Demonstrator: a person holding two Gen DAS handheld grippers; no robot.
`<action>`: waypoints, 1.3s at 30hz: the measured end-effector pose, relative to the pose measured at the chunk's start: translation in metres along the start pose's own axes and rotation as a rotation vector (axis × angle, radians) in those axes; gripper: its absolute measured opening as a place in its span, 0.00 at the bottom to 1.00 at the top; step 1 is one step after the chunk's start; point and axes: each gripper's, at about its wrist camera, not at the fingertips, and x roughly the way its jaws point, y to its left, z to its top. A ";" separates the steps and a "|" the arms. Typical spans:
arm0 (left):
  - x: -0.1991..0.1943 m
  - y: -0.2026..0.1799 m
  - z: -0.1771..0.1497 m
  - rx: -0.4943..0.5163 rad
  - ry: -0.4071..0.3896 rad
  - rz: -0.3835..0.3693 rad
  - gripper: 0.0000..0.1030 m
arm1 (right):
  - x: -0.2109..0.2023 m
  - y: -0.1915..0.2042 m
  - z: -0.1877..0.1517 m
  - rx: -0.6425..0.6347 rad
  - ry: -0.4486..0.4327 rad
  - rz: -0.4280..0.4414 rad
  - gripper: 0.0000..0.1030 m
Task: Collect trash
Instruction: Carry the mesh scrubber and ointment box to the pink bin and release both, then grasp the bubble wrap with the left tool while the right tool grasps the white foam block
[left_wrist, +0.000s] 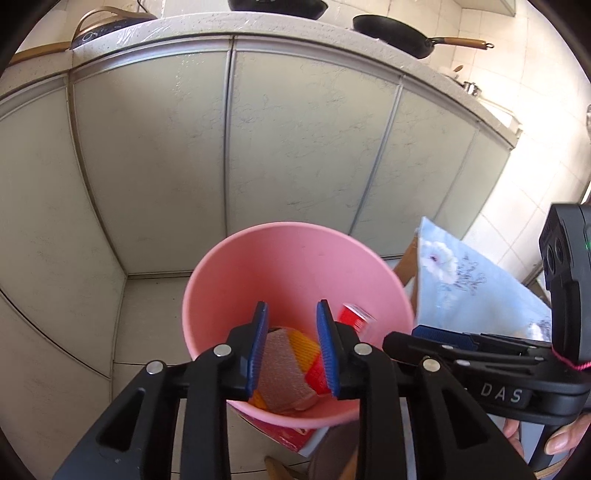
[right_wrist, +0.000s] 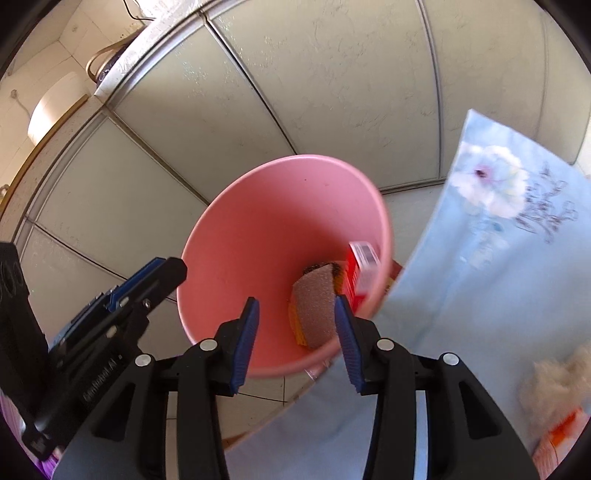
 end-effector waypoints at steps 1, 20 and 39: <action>-0.003 -0.001 -0.001 0.003 0.002 -0.013 0.26 | -0.008 -0.001 -0.005 -0.011 -0.011 -0.019 0.42; -0.030 -0.101 -0.025 0.243 0.047 -0.237 0.26 | -0.151 -0.112 -0.080 0.154 -0.177 -0.233 0.42; 0.007 -0.203 -0.037 0.415 0.202 -0.436 0.46 | -0.190 -0.197 -0.105 0.302 -0.230 -0.372 0.42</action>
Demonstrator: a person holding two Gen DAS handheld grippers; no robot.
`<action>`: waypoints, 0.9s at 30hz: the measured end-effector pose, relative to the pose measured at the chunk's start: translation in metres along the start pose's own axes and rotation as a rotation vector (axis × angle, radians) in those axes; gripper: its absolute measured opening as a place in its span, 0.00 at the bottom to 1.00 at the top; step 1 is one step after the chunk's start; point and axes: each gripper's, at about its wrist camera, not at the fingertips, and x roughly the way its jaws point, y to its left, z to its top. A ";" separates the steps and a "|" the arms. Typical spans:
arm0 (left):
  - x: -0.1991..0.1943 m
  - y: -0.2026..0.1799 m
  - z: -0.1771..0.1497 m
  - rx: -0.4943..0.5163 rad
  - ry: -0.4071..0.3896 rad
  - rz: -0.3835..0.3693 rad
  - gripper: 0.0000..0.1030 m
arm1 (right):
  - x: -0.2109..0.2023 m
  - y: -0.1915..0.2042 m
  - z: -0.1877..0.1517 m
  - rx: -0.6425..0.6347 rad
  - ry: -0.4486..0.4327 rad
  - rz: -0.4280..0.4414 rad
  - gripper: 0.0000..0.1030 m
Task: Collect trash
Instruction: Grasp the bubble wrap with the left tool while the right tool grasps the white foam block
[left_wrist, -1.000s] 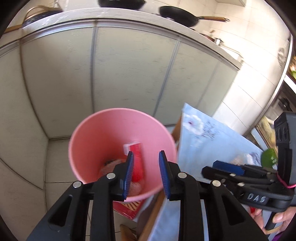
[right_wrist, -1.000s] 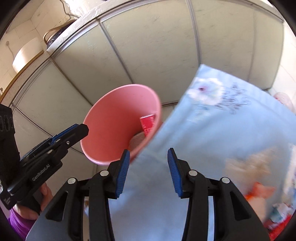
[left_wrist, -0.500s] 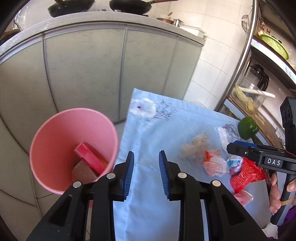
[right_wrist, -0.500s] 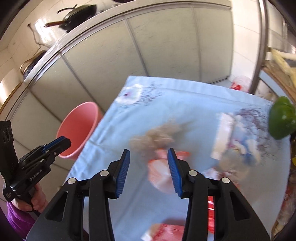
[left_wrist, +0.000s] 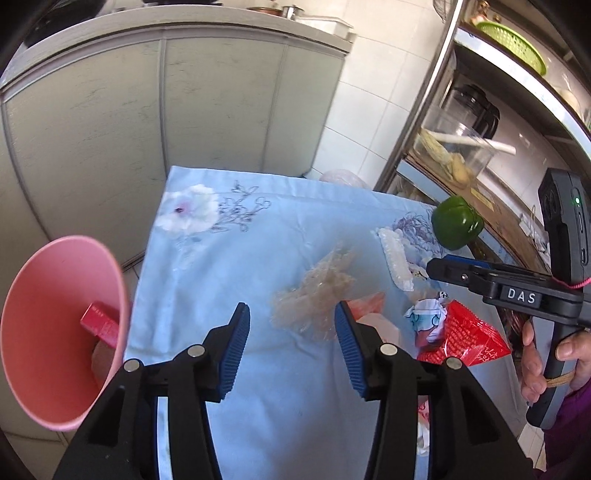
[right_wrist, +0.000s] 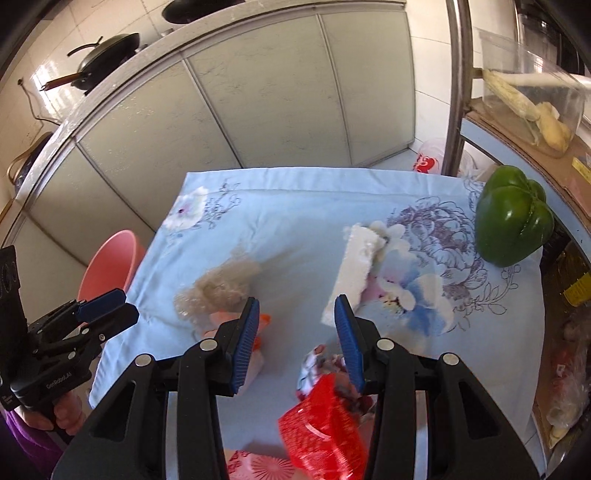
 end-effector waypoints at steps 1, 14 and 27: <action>0.006 -0.002 0.003 0.010 0.014 -0.008 0.46 | 0.002 -0.002 0.002 0.003 0.003 -0.005 0.42; 0.077 -0.013 0.026 0.077 0.151 0.002 0.46 | 0.052 -0.025 0.029 0.066 0.176 -0.074 0.42; 0.079 -0.025 0.022 0.117 0.126 -0.009 0.30 | 0.086 -0.027 0.041 0.132 0.311 -0.139 0.42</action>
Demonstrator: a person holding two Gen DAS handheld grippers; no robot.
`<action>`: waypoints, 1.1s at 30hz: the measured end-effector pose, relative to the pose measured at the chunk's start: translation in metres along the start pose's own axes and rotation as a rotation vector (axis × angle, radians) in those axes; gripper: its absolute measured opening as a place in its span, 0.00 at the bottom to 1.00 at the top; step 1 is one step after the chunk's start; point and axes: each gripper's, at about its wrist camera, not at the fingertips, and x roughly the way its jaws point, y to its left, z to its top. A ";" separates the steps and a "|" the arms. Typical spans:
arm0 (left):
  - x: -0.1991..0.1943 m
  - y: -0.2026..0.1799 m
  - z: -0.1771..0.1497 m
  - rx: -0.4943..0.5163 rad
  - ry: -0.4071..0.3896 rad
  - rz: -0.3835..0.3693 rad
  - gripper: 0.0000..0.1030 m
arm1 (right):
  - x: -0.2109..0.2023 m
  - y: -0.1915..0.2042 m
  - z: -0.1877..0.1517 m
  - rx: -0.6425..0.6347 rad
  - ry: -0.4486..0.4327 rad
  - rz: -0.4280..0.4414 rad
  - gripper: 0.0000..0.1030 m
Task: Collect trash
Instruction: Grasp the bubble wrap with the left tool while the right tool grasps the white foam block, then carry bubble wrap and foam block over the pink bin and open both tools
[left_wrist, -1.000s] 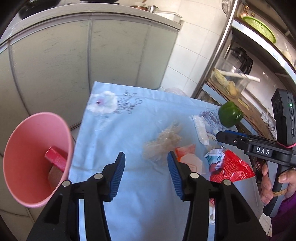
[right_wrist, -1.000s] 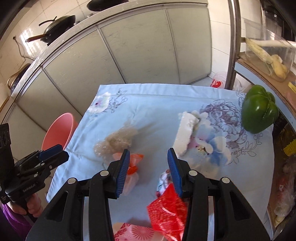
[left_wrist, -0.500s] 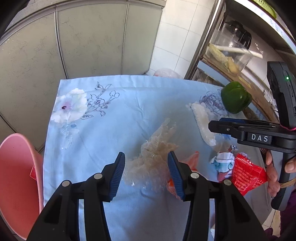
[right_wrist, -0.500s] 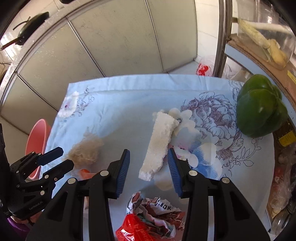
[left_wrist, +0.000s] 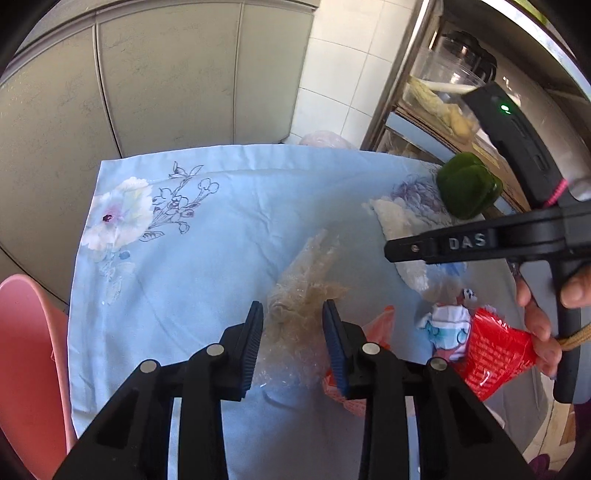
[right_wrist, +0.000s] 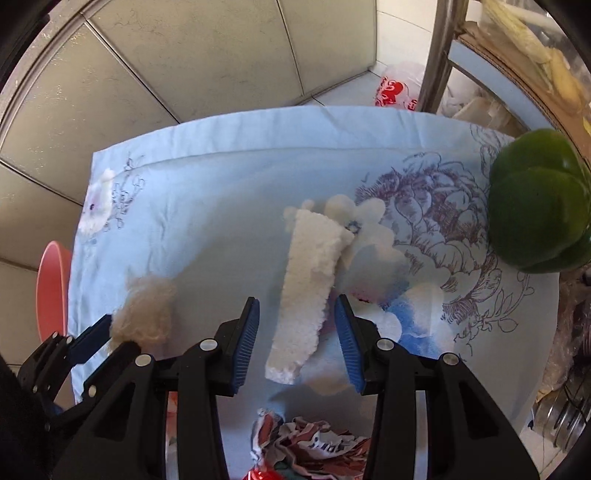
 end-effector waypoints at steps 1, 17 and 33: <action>-0.002 -0.002 -0.002 0.012 -0.012 0.004 0.24 | -0.001 0.000 -0.001 0.000 -0.013 0.003 0.41; -0.058 0.023 -0.019 -0.129 -0.145 0.061 0.19 | -0.059 0.028 -0.031 -0.107 -0.228 0.115 0.26; -0.126 0.049 -0.054 -0.246 -0.292 0.169 0.19 | -0.081 0.099 -0.065 -0.293 -0.328 0.226 0.26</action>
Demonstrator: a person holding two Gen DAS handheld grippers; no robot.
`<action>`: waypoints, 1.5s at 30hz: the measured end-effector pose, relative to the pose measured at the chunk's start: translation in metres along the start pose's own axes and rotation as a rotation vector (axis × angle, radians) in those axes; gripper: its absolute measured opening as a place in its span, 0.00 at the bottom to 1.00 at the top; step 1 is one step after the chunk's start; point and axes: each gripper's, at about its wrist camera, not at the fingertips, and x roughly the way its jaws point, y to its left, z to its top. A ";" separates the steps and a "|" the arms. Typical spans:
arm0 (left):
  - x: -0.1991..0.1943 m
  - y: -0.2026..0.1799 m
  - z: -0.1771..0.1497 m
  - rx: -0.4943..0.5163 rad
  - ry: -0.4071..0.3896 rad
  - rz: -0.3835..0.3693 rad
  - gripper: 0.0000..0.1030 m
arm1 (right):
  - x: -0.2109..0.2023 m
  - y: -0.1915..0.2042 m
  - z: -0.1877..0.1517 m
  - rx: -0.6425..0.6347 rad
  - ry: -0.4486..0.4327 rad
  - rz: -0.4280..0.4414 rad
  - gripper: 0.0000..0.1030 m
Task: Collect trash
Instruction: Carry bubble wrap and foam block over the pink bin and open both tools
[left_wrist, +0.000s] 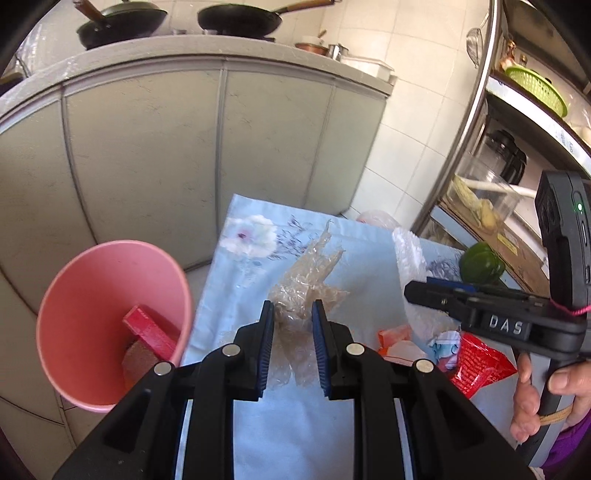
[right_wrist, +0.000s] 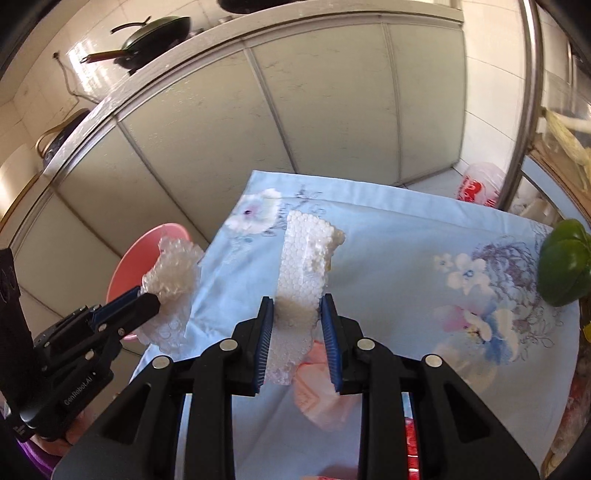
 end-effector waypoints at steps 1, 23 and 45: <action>-0.004 0.003 0.001 -0.003 -0.014 0.018 0.19 | 0.000 0.008 0.000 -0.017 -0.005 0.008 0.26; -0.046 0.138 -0.015 -0.246 -0.096 0.283 0.19 | 0.080 0.176 0.017 -0.323 0.055 0.210 0.26; -0.003 0.175 -0.025 -0.317 -0.004 0.330 0.22 | 0.146 0.195 0.012 -0.290 0.171 0.236 0.33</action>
